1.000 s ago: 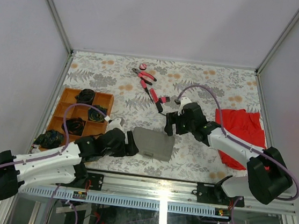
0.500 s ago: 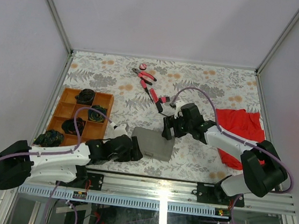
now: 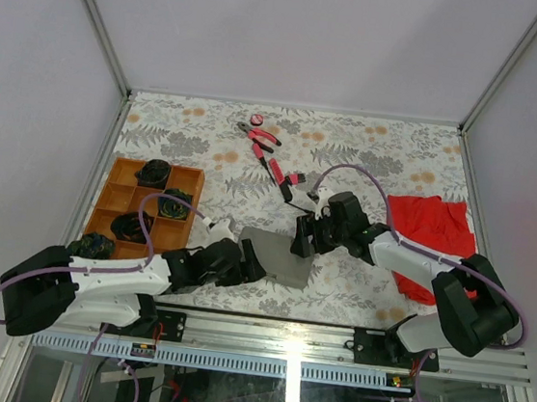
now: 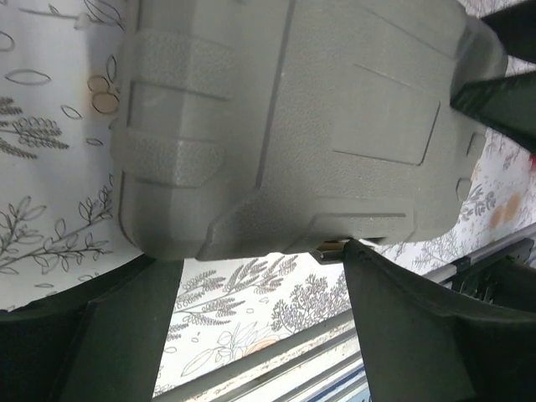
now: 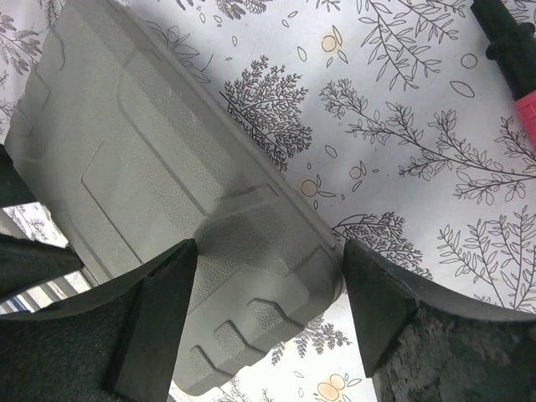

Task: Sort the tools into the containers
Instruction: Adjust the storage box at the center of the board, then open the storage box at the center of the board.

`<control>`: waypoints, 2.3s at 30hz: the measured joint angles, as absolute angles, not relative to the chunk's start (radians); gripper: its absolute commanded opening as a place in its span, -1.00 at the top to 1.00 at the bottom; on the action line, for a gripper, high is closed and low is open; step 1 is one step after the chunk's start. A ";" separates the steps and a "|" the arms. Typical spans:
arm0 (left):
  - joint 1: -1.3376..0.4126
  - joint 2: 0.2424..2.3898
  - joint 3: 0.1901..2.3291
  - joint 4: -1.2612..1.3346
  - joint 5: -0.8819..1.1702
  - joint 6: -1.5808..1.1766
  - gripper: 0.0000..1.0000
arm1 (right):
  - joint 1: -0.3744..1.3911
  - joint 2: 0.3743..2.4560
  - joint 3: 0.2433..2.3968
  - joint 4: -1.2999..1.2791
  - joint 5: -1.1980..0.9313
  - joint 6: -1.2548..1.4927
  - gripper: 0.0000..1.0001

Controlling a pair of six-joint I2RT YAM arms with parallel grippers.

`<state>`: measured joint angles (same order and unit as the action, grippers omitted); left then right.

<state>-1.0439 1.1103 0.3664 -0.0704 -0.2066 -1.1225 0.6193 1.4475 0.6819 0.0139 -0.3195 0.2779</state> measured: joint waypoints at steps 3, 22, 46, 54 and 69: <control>-0.999 1.115 0.366 -0.058 -0.184 -1.113 -0.48 | 0.616 1.427 0.662 0.017 -0.323 0.284 -0.50; -0.806 1.148 0.393 -0.040 -0.125 -0.957 -0.45 | 0.616 1.264 0.496 0.019 -0.395 0.465 -0.24; -0.735 0.981 0.461 -0.076 -0.084 -0.828 -0.51 | 0.634 1.113 0.502 -0.022 -0.132 0.487 -0.56; -0.732 1.042 0.385 0.024 -0.012 -0.864 -0.44 | 0.634 1.217 0.501 0.121 -0.239 0.491 -0.49; -0.732 1.110 0.313 0.178 0.073 -0.929 -0.03 | 0.634 1.281 0.501 0.190 -0.283 0.498 -0.45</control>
<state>-0.7322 1.1103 0.3130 0.1776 0.0727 -0.9295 0.6342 1.2812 0.5007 0.1898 -0.2832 0.4984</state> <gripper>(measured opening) 0.532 0.731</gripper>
